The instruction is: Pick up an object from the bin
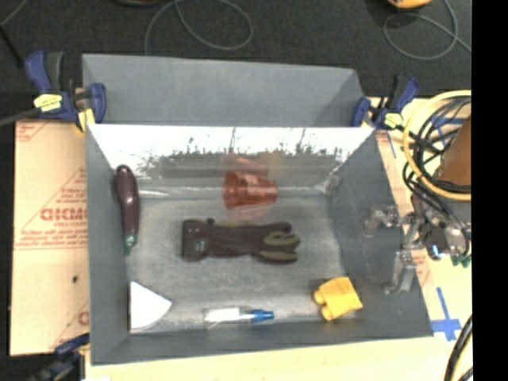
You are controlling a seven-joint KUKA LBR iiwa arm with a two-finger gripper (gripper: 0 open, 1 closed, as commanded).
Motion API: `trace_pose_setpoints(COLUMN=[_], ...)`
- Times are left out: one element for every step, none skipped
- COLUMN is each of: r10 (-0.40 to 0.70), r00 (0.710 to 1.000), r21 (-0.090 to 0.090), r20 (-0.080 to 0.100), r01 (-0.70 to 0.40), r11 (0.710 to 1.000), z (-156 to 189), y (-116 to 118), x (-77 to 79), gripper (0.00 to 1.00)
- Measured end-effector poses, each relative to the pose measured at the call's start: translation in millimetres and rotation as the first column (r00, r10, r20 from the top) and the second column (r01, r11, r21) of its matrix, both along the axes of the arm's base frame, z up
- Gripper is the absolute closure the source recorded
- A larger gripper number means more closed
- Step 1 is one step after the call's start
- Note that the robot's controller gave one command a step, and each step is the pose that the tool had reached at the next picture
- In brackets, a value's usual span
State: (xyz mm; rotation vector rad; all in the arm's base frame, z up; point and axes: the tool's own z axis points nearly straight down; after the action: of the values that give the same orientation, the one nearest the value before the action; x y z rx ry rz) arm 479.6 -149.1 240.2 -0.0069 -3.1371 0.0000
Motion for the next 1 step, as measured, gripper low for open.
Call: trace_pose_setpoints(r10=[0.004], r00=[1.000], r21=[-0.002], r20=[0.008], r01=[-0.004], r11=[1.000], z=[4.1], y=[0.7], x=[1.7], gripper=[0.00])
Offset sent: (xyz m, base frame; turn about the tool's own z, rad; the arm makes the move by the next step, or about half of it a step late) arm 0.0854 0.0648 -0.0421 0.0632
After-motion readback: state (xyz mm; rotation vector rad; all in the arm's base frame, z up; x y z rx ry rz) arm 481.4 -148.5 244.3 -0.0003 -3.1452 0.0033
